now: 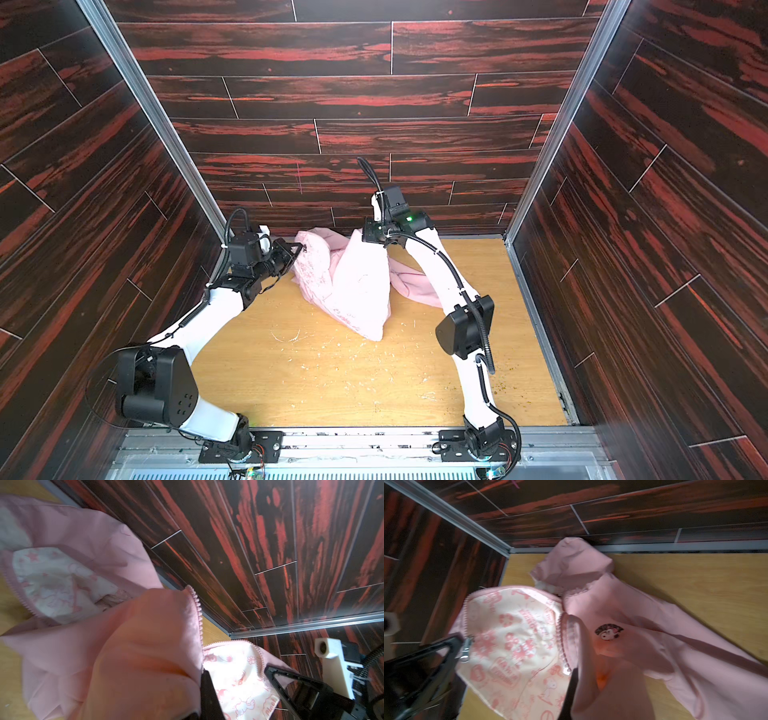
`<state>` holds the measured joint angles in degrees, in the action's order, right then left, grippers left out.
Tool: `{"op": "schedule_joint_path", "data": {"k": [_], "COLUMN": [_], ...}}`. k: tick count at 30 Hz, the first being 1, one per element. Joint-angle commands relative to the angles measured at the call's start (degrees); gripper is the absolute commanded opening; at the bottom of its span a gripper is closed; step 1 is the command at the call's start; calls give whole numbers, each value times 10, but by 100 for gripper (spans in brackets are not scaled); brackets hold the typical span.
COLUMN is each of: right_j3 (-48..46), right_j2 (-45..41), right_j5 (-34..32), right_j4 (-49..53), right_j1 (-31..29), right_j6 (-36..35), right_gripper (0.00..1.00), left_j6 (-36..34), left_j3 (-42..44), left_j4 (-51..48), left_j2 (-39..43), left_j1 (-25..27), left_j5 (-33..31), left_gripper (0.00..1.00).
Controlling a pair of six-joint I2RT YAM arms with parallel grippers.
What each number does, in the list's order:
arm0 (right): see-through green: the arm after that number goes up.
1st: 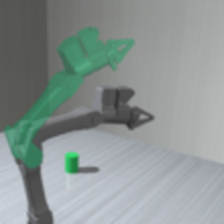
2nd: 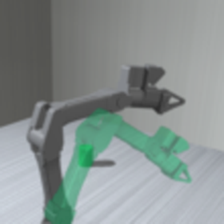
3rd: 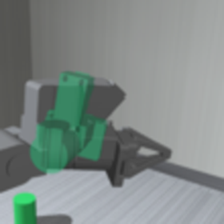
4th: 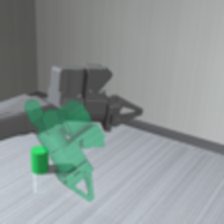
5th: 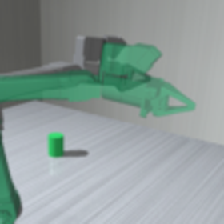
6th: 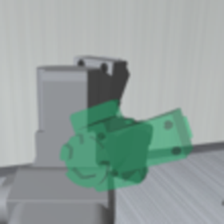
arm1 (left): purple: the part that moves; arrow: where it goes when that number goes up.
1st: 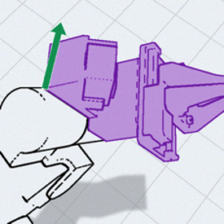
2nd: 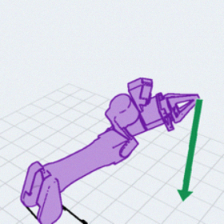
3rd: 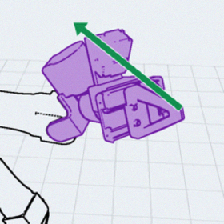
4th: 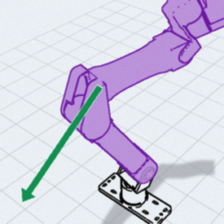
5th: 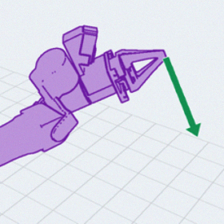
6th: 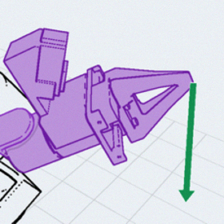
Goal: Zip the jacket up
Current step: 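Lift both held jacket edges up and farther from the robot with both grippers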
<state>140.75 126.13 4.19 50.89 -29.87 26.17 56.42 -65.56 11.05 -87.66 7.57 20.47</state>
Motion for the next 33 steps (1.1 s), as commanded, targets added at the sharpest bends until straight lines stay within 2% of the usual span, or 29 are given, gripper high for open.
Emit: {"op": "schedule_joint_path", "data": {"k": [1,3,6,9,14,18,23,33], "right_j3": [13,-12,-94,-177,-291,-351,-396,-401], "right_j2": [12,-3,-43,-81,-136,-169,-199,-209], "right_j5": [59,100,167,188,205,185,137,71], "right_j4": [-38,-90,-214,-320,-485,-558,-612,-649], "right_j1": [0,0,0,0,-3,-7,-16,-33], "right_j6": [38,57,104,164,235,270,293,306], "right_gripper": [0,0,0,0,0,0,0,0], "left_j6": [-7,17,94,151,139,133,130,132], "left_j3": [0,28,69,71,47,48,68,69], "left_j4": [86,153,316,420,434,454,485,503], "left_j2": [40,43,25,-1,-18,-22,-21,-25], "left_j1": [23,29,35,43,71,79,82,83], "left_j5": [14,25,55,75,100,101,99,78], "left_gripper": [0,0,0,0,0,0,0,0]}}
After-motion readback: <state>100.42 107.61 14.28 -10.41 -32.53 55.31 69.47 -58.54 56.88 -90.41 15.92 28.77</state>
